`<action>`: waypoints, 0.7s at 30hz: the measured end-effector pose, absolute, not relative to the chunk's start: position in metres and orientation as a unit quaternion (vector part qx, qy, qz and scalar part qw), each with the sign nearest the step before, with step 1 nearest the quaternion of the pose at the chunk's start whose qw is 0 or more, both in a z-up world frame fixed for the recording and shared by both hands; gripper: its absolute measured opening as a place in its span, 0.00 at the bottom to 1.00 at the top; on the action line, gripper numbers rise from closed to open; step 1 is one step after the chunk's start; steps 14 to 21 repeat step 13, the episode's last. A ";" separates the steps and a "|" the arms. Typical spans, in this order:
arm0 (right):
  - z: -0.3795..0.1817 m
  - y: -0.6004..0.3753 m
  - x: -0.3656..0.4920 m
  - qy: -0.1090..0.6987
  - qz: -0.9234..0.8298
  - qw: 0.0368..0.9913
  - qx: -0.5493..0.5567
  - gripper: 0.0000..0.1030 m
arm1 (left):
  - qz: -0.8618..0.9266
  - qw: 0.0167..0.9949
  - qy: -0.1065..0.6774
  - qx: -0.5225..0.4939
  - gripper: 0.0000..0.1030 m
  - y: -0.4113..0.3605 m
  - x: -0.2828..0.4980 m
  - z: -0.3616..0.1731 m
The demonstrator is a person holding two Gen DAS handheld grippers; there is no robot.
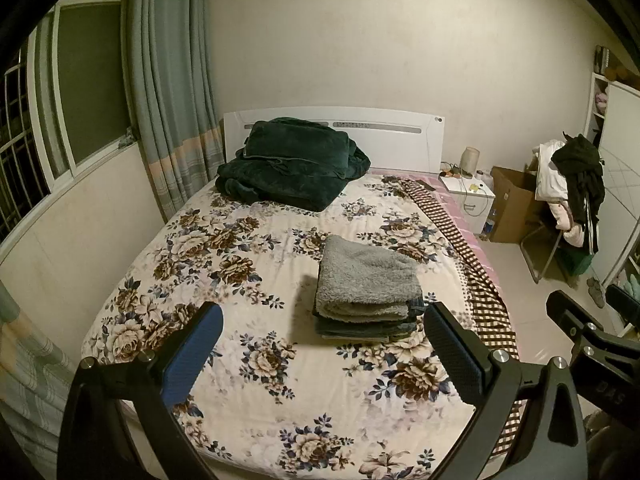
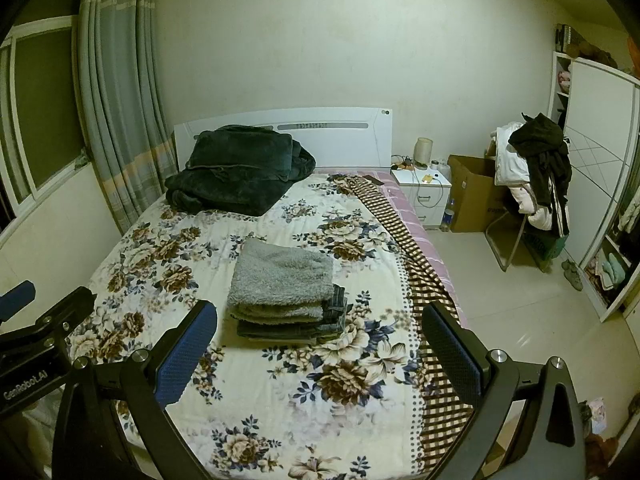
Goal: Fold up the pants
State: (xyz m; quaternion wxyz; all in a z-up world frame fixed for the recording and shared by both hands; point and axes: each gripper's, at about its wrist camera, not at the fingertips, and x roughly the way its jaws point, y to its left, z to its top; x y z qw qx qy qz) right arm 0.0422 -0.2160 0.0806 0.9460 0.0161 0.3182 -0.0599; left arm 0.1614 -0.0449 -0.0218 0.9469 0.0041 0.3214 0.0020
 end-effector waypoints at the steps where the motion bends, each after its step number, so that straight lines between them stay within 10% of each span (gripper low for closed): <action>1: 0.081 -0.216 0.042 0.319 -0.059 0.946 0.016 1.00 | 0.002 0.947 0.321 0.004 1.00 -0.045 0.161 -0.022; 21: 0.080 -0.215 0.041 0.318 -0.061 0.946 0.016 1.00 | 0.002 0.949 0.317 0.003 1.00 -0.051 0.161 -0.019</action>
